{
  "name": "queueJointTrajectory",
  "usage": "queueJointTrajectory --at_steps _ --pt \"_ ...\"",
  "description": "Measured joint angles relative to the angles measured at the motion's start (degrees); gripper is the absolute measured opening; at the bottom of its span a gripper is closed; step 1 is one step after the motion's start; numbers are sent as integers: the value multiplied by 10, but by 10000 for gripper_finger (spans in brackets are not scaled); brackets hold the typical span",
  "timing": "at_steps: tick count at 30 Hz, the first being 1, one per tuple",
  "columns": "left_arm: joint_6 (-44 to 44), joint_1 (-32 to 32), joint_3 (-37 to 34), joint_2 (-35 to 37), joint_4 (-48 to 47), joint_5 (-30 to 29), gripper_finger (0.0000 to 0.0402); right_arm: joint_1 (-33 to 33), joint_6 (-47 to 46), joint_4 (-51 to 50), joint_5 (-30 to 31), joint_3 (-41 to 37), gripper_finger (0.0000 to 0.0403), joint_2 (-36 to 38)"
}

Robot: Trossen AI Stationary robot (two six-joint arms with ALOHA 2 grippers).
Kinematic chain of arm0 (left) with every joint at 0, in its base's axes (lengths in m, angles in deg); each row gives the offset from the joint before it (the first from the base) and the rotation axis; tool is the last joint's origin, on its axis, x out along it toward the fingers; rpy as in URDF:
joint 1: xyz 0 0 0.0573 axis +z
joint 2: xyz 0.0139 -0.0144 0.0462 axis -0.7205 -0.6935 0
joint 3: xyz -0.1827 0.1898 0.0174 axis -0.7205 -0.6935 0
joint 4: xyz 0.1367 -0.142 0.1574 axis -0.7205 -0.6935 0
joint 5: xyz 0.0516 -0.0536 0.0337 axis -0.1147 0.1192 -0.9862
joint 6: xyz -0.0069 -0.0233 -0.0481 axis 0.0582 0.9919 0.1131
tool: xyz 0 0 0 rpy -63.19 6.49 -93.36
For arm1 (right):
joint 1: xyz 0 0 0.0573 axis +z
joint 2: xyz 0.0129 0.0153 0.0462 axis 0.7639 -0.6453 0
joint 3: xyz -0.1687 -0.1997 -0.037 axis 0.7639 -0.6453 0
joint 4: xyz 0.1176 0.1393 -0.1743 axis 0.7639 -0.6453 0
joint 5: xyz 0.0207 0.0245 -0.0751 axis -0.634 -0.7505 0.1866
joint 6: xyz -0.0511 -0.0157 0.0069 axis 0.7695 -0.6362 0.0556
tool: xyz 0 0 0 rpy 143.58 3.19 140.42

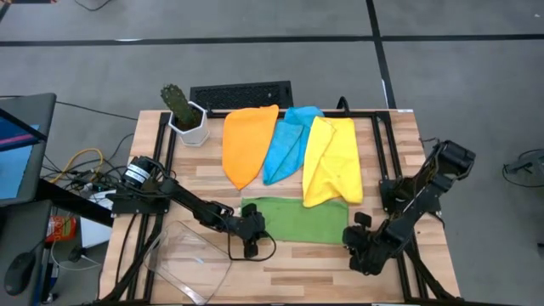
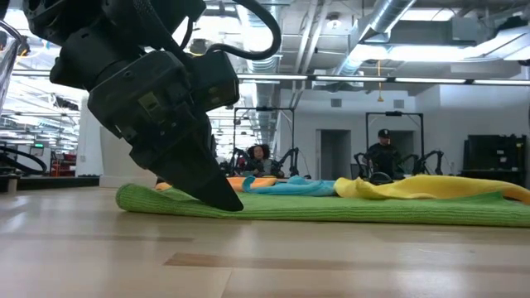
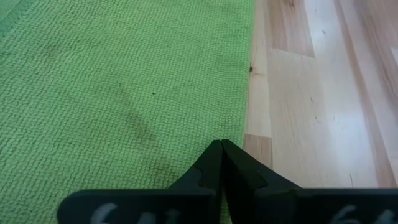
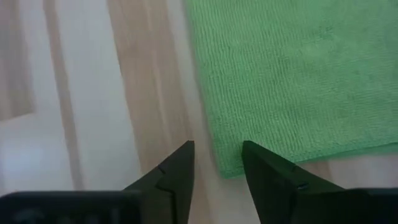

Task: Fold microfiber towels
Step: Fold the green microfiber towel

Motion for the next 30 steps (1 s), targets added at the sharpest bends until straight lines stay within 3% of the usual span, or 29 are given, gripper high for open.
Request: queueJointTrajectory --at_steps 8,18,23,30 --pt "0 0 0 0 0 0 0 8 -4 -6 -9 3 146 -33" --pt "4 0 0 0 0 0 0 -13 24 -52 -39 20 12 -2" --pt "4 0 0 0 0 -1 0 -34 88 -92 -39 54 25 7" --pt "4 0 0 0 1 -1 0 -86 209 -96 -30 92 7 8"
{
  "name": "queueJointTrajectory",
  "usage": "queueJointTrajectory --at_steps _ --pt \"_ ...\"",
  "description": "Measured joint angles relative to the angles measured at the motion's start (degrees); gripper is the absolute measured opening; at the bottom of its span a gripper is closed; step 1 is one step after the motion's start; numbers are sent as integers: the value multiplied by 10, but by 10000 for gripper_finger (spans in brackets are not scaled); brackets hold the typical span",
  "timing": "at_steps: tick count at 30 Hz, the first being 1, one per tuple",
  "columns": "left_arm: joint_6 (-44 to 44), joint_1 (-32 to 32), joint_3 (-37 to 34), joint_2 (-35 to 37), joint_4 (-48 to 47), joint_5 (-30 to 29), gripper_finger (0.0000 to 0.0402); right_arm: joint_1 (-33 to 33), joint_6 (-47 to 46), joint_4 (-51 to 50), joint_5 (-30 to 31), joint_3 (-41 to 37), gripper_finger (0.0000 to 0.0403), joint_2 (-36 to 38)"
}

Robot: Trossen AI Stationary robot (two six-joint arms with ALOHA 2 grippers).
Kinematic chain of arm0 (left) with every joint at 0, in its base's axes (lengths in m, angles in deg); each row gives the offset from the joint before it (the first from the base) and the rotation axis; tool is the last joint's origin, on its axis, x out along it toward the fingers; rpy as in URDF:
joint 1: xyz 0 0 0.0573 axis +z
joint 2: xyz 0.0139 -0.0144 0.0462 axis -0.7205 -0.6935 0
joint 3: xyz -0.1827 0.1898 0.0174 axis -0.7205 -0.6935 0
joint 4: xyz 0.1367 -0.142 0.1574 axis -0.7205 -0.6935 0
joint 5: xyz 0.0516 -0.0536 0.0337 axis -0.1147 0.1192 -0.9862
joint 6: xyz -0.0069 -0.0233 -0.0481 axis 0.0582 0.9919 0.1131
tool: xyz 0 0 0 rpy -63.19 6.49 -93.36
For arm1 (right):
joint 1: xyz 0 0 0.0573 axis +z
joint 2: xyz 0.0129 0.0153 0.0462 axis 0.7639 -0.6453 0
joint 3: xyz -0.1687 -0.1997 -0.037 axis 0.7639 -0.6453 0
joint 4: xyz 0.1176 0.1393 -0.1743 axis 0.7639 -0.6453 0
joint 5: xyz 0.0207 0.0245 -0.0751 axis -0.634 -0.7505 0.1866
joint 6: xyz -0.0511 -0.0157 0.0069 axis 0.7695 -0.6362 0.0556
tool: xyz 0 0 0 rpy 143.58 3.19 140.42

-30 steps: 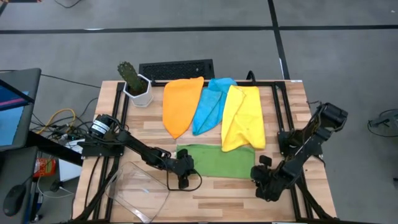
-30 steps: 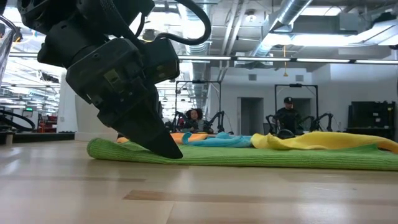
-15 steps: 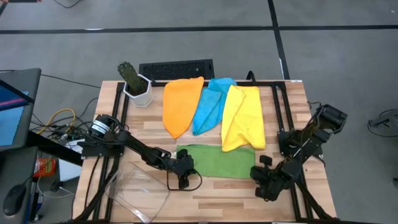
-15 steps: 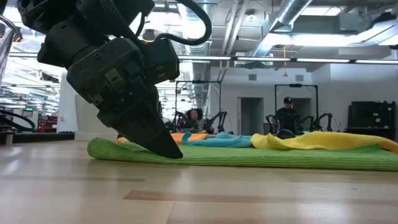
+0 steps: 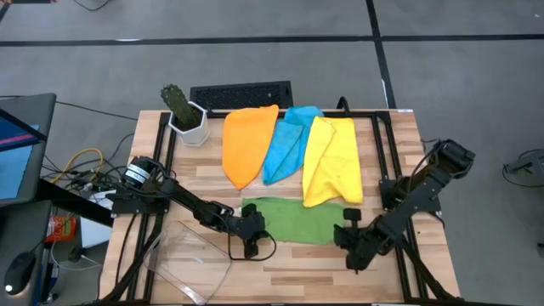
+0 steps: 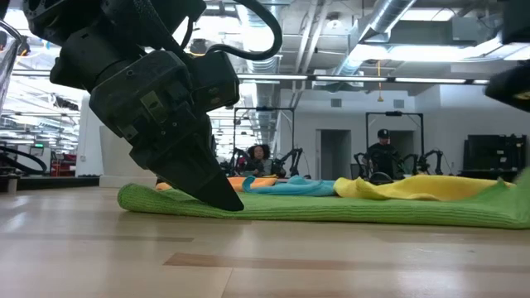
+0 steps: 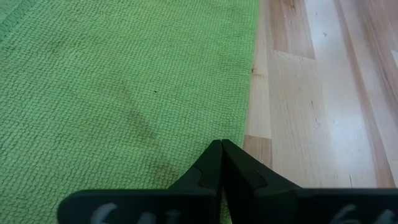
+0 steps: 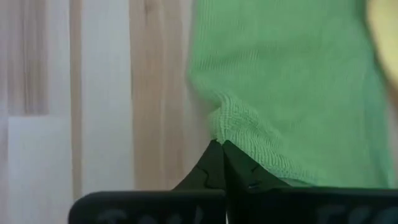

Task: Fold microfiber towels
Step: Fold the green microfiber towel

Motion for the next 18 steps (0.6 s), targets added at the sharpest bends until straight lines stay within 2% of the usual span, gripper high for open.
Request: queueJointTrajectory --at_steps 5,11,18 --pt "0 0 0 0 2 0 0 -49 82 15 23 18 21 0" --pt "0 0 0 0 2 0 0 -102 202 114 23 27 16 0" --pt "0 0 0 0 3 0 0 -149 272 192 20 27 20 -1"
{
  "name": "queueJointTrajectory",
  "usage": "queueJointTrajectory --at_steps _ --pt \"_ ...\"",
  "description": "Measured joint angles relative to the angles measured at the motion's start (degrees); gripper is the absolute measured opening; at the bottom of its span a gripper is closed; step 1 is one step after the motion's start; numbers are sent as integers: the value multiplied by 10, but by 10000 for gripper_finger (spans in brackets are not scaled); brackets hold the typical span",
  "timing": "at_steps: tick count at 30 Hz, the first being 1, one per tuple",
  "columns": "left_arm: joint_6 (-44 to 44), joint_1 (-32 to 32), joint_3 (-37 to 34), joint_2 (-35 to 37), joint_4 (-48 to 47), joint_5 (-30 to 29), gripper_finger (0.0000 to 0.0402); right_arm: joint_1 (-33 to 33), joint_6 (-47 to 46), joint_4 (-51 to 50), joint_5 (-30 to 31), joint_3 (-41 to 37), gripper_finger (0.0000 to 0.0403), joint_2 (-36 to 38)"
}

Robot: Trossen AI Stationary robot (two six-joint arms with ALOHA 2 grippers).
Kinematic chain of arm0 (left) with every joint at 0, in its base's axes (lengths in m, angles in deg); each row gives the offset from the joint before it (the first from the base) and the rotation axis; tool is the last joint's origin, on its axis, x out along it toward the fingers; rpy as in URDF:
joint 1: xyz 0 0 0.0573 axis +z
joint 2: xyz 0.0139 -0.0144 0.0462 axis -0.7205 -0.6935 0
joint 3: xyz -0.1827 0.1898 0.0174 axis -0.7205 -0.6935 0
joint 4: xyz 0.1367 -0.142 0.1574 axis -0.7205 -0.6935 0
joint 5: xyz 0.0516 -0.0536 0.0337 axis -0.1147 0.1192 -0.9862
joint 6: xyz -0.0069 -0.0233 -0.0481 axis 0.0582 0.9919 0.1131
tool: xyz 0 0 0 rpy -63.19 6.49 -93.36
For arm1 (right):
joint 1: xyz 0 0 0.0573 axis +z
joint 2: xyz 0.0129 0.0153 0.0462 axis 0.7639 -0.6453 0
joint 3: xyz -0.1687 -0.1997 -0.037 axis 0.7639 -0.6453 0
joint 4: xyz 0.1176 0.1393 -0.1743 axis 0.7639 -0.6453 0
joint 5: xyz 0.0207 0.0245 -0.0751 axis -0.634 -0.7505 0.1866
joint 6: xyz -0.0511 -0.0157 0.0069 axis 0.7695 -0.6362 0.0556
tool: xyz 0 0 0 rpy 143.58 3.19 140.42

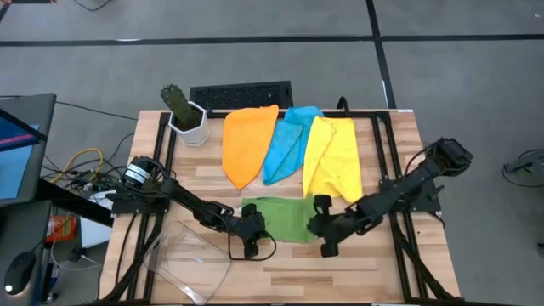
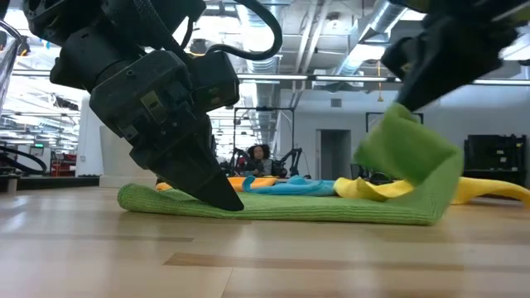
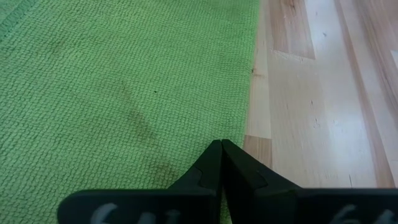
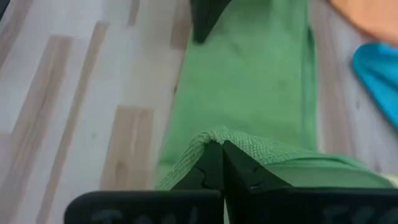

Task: Fold microfiber towels
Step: Fold the green microfiber towel

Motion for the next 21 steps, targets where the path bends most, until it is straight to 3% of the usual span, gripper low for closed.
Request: queueJointTrajectory --at_steps 8,21 --pt "0 0 0 0 3 -9 0 -23 35 85 -49 4 17 -59" --pt "-2 0 0 0 8 -13 0 -43 100 86 -56 89 21 -163"
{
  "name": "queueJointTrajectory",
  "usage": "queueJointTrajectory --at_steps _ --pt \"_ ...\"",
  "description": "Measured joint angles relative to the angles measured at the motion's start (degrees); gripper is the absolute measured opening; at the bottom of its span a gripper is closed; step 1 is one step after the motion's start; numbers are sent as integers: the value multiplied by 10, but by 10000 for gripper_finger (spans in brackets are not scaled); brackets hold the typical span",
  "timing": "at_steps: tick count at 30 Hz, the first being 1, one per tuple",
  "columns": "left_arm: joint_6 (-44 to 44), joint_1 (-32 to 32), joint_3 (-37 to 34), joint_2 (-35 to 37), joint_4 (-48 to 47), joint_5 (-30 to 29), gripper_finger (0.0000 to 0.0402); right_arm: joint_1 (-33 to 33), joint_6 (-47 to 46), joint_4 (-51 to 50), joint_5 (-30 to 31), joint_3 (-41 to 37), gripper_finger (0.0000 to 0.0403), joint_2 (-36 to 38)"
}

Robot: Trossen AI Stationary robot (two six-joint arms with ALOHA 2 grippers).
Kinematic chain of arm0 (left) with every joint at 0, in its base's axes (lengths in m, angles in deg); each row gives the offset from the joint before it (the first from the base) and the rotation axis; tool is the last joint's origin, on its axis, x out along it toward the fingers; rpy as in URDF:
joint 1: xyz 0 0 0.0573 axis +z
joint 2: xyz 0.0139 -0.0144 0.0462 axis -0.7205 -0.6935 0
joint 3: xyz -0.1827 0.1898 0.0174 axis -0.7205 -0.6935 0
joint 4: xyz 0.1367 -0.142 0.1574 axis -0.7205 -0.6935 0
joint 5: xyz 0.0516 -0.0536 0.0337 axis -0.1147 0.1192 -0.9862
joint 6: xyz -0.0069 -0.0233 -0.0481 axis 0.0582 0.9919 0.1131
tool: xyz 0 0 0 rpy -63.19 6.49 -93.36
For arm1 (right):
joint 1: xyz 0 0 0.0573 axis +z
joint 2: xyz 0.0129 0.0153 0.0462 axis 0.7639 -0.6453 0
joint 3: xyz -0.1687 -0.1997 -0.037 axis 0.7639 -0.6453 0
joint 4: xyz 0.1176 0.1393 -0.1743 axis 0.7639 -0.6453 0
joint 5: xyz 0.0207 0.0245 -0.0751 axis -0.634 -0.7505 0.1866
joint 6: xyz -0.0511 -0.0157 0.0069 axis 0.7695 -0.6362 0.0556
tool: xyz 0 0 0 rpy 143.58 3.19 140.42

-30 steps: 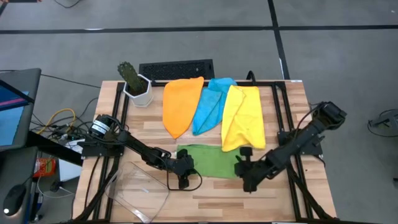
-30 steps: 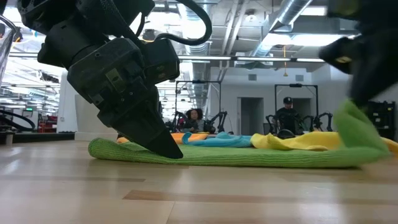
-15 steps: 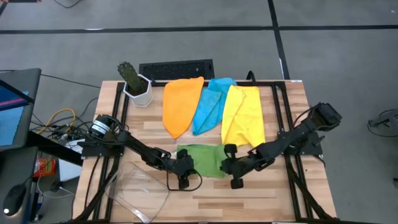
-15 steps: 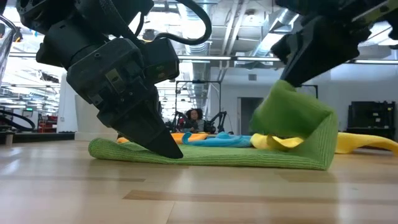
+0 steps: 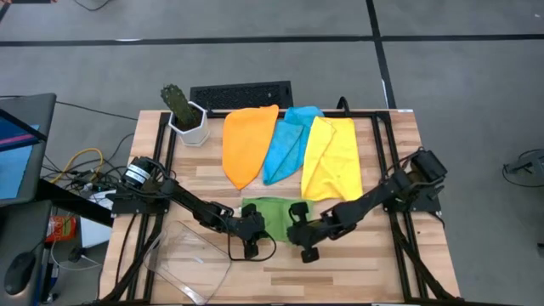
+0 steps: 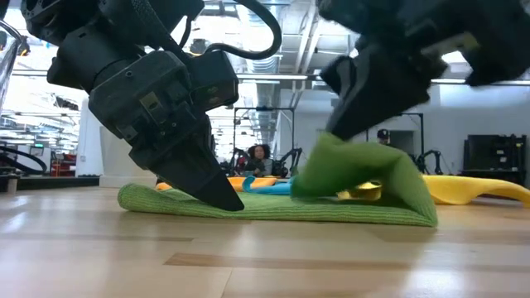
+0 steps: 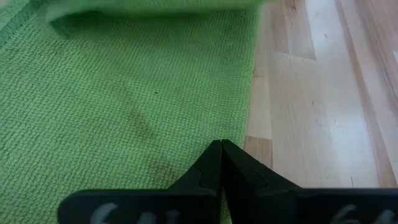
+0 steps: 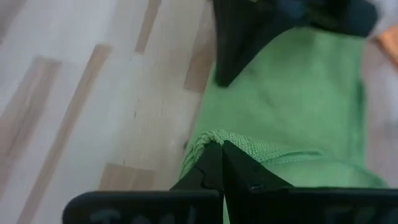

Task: Fold microfiber towels
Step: Fold the green microfiber towel

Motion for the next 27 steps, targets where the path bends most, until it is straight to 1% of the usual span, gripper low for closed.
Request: queueJointTrajectory --at_steps 3,7,10,15,19,24,27 --pt "0 0 0 0 1 0 0 0 0 6 -9 1 30 -16" --pt "0 0 0 0 2 -1 0 -2 -14 12 -1 3 42 -30" --pt "1 0 0 0 2 -1 0 -15 -46 10 -7 2 50 -33" --pt "2 0 0 0 2 -1 0 -27 -47 30 -16 3 70 -33" --pt "2 0 0 0 3 -1 0 -29 -46 30 -29 3 102 -33" --pt "6 0 0 0 3 -1 0 -30 -47 35 -49 3 156 -31" --pt "7 0 0 0 3 0 0 -32 -78 23 -51 3 187 -22"
